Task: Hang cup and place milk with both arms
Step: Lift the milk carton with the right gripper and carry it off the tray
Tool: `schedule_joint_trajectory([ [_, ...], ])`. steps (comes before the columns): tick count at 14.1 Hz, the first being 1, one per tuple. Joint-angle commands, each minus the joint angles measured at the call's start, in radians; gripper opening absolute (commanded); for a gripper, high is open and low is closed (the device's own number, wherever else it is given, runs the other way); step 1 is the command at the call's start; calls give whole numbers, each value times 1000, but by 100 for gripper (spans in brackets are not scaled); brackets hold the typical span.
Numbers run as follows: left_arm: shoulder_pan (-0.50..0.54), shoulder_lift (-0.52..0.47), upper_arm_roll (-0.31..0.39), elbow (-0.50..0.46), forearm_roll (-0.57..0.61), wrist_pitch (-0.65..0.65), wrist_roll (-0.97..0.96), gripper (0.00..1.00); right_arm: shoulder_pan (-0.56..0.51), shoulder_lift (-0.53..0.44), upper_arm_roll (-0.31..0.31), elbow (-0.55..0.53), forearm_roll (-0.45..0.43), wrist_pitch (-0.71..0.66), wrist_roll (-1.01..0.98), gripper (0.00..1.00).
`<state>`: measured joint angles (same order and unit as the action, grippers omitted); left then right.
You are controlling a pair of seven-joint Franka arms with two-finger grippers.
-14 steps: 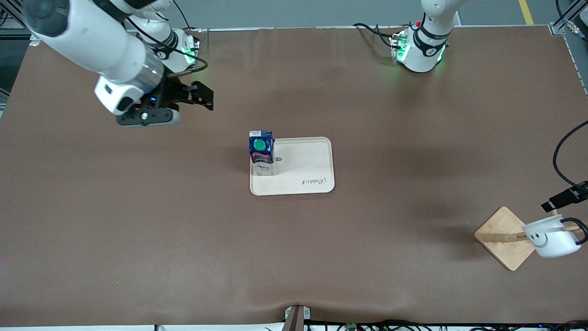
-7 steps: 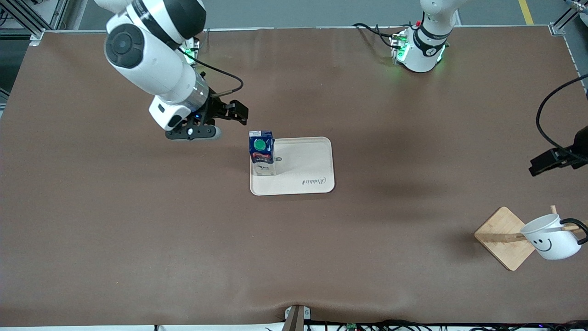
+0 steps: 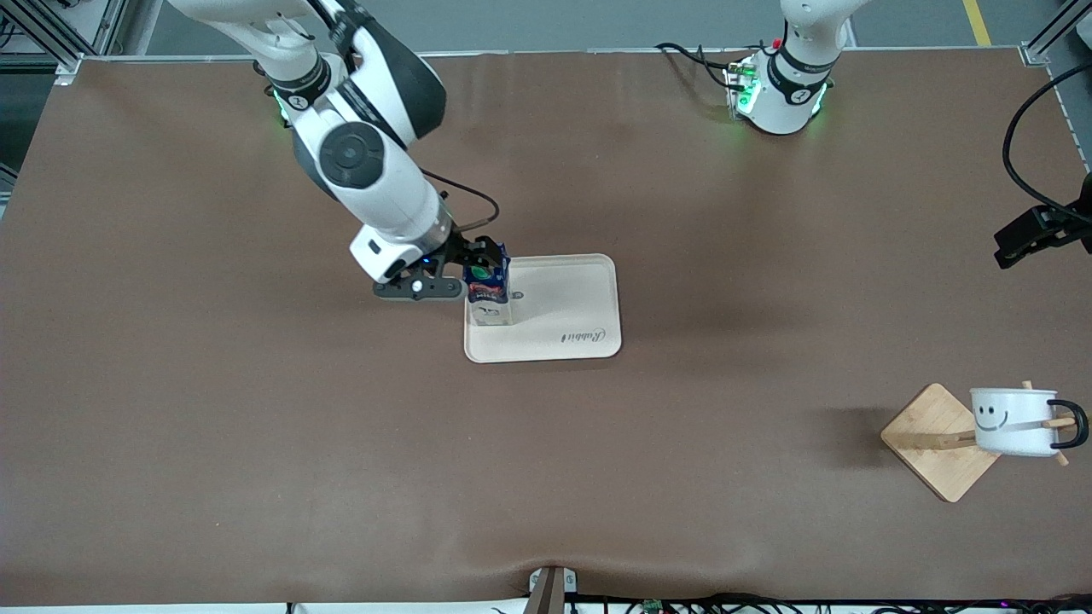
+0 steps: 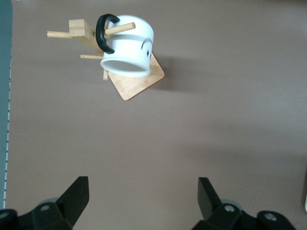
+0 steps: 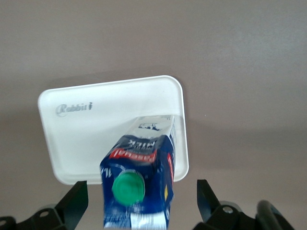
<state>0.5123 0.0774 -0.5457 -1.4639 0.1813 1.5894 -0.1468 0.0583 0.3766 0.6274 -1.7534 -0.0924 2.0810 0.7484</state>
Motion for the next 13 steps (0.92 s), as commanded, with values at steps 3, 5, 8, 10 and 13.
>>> schedule_joint_trajectory([
  [3, -107, -44, 91, -6, -13, -68, 38, 100, -3, 51, 28, 15, -64, -4, 46, 100],
  [5, -286, -68, 292, -12, -37, -112, 70, 100, 0, 59, 34, 15, -64, -4, 46, 100],
  [8, -461, -114, 507, -48, -109, -146, 98, 100, 2, 62, 54, 15, -63, -4, 60, 100],
  [10, -508, -160, 562, -101, -117, -144, 99, 100, 11, 79, 55, 14, -66, -5, 66, 100],
  [13, -515, -179, 560, -113, -117, -141, 92, 100, 14, 91, 55, -17, -104, 2, 68, 100],
])
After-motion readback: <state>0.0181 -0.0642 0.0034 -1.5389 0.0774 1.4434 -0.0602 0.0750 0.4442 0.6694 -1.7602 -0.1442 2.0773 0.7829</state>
